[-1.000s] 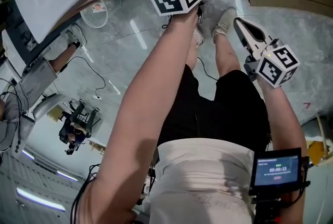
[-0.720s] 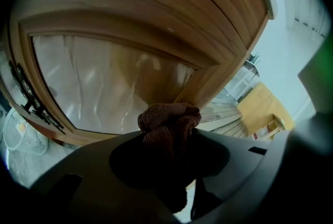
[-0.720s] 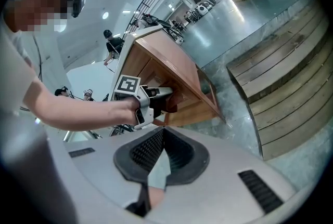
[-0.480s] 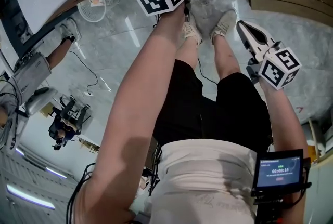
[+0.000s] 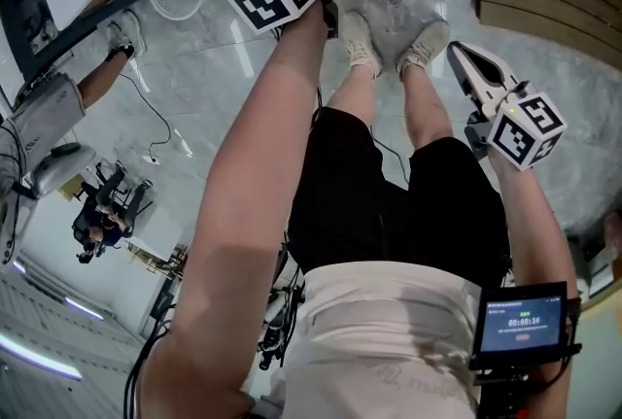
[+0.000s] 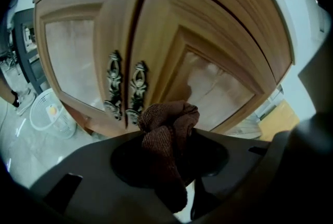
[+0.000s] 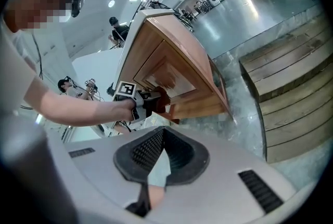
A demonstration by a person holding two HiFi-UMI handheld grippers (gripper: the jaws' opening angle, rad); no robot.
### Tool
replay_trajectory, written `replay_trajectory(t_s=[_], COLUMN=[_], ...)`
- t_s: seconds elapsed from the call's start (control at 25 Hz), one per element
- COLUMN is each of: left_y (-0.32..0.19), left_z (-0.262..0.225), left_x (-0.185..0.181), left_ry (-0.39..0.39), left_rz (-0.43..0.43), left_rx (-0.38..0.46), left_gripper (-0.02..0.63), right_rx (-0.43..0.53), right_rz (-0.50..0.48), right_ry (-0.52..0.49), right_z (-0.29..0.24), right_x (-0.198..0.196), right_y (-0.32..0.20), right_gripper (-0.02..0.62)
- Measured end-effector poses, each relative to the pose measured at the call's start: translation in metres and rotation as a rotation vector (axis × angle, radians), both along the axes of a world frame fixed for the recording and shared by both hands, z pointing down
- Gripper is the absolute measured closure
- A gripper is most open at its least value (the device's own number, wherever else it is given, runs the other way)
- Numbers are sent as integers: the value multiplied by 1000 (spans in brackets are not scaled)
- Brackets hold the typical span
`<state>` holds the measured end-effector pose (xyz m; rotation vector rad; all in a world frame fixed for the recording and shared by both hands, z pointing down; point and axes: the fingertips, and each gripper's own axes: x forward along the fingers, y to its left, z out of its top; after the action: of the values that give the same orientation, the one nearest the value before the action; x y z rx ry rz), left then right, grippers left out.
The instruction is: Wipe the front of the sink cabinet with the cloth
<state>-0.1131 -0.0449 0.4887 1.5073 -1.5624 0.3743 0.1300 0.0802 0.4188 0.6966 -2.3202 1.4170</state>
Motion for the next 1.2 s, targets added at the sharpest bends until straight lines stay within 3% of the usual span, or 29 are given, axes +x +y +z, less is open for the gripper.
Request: replay_trajectory(t_s=[0.32, 0.44, 0.56, 0.68, 1.08, 1.2], left_y=[26, 24, 32, 30, 3, -4], left_z=[-3, 1, 19, 35, 40, 34], left_x=[-63, -75, -73, -67, -33, -19], left_ry=[-79, -113, -117, -64, 17, 17], left_rz=[-128, -136, -145, -169, -158, -104], left_rx=[22, 30, -13, -37, 5, 29], left_gripper=[439, 439, 439, 439, 439, 439], right_rx=[-1, 2, -11, -14, -20, -18], right_rz=[-1, 18, 21, 27, 90, 98], right_ry=[-2, 0, 9, 3, -14, -18], right_z=[1, 6, 12, 16, 12, 13], right_x=[-10, -9, -1, 5, 7, 8], right_y=[8, 7, 15, 16, 18, 18], right_gripper=[583, 583, 583, 583, 583, 583])
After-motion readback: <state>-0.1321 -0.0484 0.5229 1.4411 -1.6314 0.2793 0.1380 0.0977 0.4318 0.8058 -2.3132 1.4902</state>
